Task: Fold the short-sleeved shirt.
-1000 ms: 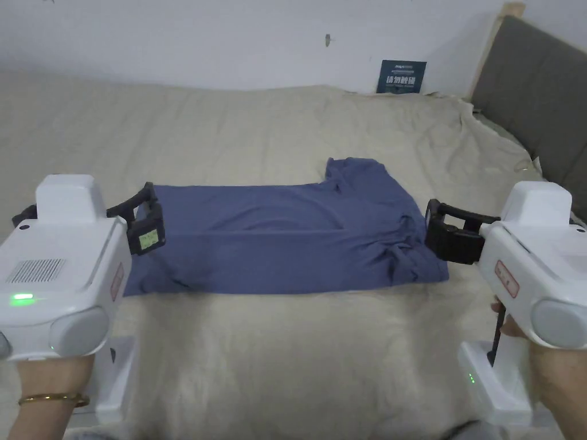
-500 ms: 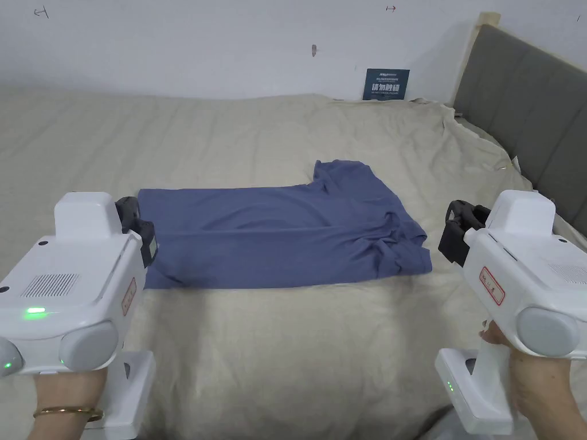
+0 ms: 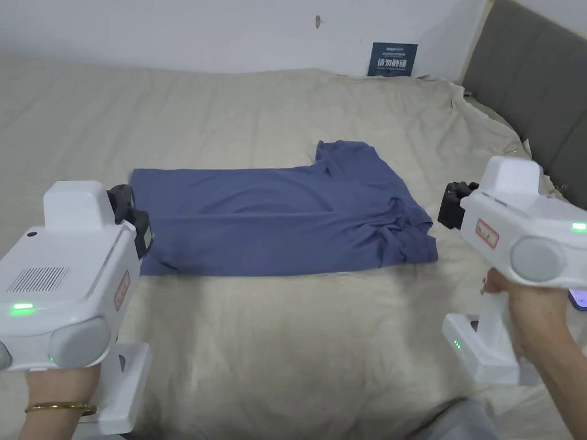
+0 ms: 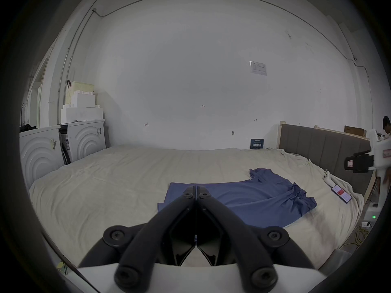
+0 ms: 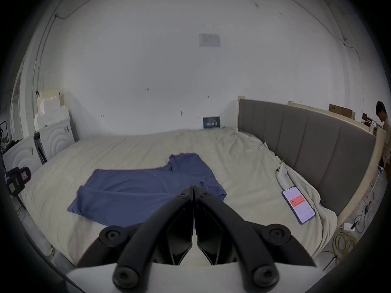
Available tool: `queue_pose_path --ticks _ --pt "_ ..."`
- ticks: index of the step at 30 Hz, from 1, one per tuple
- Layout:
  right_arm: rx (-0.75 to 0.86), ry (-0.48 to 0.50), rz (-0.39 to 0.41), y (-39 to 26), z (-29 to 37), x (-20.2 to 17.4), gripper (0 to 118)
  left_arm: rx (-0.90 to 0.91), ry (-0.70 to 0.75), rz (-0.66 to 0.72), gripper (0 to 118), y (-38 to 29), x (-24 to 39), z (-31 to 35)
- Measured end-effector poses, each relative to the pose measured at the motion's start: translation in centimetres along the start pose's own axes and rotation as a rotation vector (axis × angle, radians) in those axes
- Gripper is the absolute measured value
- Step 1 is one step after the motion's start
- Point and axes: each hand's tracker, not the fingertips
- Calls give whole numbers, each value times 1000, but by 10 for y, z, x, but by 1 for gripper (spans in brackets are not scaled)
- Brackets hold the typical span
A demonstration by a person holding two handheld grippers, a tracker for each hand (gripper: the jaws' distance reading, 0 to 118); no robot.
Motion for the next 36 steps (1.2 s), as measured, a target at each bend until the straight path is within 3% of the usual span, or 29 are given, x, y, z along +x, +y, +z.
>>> queue_pose_path --ticks 2,3,6,7,12,15,17,22,23,24,25,27,28,32,35,36 --pt "-86 -8 27 10 -28 5 3 -6 1 1 0 0 0 -5" --pt "-126 -9 25 14 -42 9 23 -8 1 2 0 -1 -1 -8" --pt "-300 14 -22 19 -82 14 107 -20 6 9 0 -1 -2 -19" --pt "-342 10 -29 17 -93 16 113 -26 5 12 0 -1 -2 -22" --pt "-527 -85 -69 3 -149 24 113 -58 15 26 0 -5 -2 -40" --pt "-631 -144 -38 -8 -181 27 112 -81 21 24 0 -9 -3 -53" --pt "-674 -152 -28 -16 -197 29 112 -100 24 25 0 -13 -3 -62" --pt "-742 -172 -93 -36 -230 36 110 -156 33 29 0 -23 -4 -86" --pt "-745 -180 -100 -39 -233 38 104 -169 32 28 0 -26 -5 -90" --pt "-750 -183 -110 -41 -236 40 89 -183 31 29 0 -28 -5 -95" --pt "-770 -187 -120 -44 -239 42 69 -198 31 33 0 -31 -5 -100" --pt "-805 -155 -131 -50 -241 42 17 -228 38 37 0 -37 -5 -109" --pt "-795 -134 -148 -53 -242 42 9 -243 41 41 0 -39 -6 -113" --pt "-788 -146 -105 -48 -241 35 5 -335 47 114 3 -38 -17 -133" --pt "-786 -123 -144 -41 -237 42 5 -420 74 199 25 -29 -34 -153" --pt "-777 -118 -161 -39 -234 46 5 -458 92 239 45 -25 -42 -162"
